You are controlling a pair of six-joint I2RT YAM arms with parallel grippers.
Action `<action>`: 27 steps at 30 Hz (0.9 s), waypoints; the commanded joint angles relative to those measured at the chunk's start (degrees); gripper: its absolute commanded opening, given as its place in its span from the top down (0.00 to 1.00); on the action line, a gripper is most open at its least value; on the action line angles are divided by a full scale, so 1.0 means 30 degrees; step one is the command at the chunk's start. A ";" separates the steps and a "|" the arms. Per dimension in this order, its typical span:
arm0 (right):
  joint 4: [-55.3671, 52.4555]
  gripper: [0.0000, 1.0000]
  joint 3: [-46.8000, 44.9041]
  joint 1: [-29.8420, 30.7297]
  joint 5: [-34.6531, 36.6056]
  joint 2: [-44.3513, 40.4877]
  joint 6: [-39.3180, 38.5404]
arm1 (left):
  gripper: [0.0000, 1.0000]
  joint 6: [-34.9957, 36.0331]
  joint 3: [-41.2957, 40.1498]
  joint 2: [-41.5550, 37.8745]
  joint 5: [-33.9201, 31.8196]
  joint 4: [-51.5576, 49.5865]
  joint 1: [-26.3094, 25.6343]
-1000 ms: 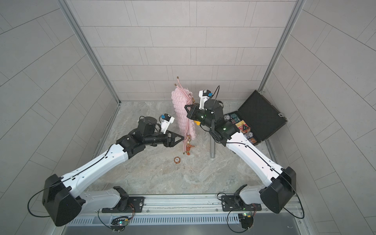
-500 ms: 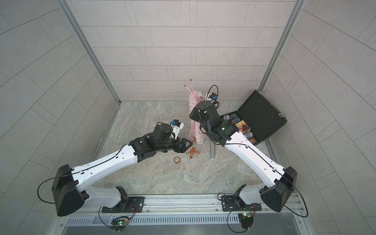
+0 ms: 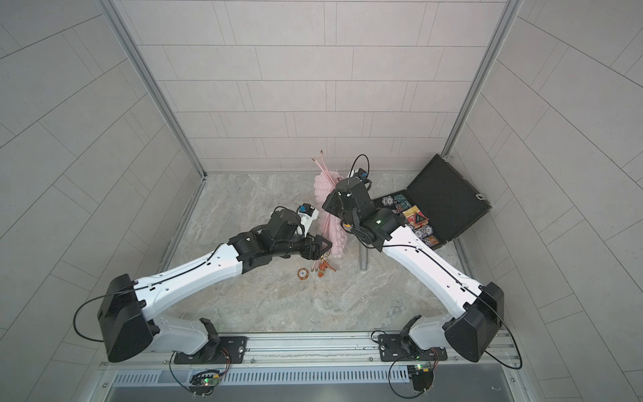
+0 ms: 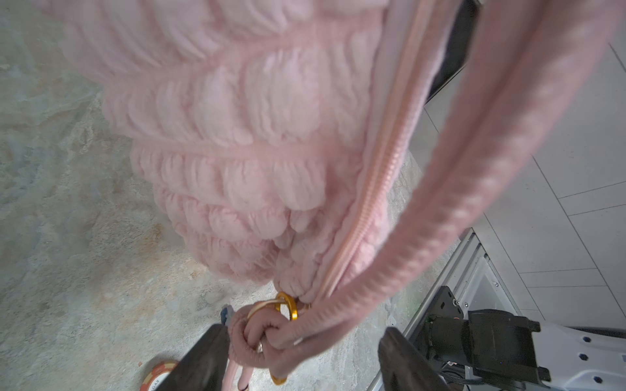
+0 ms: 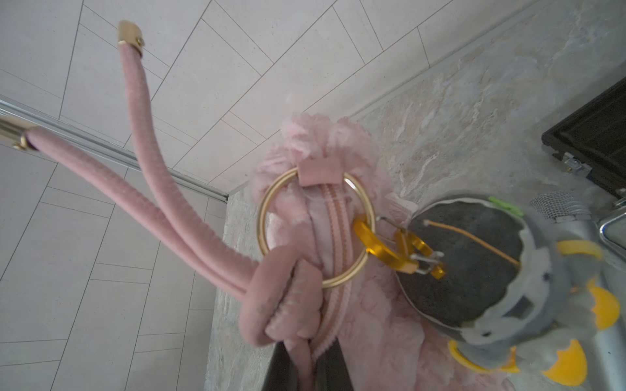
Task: Remove the decoration from the bag
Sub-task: Adjust the bag.
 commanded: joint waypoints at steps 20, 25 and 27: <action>-0.0720 1.00 -0.0879 0.0790 0.1002 -0.0690 0.2383 | 0.41 0.0006 0.4533 0.3424 -0.6592 -0.2296 -0.0895; -0.0935 1.00 -0.1098 0.0790 0.1142 -0.0744 0.2607 | 0.66 0.0809 0.4705 0.3509 -0.6915 -0.2209 -0.0885; -0.1085 1.00 -0.1094 0.0761 0.1241 -0.0790 0.2476 | 0.77 0.1228 0.4598 0.3348 -0.6854 -0.2209 -0.0839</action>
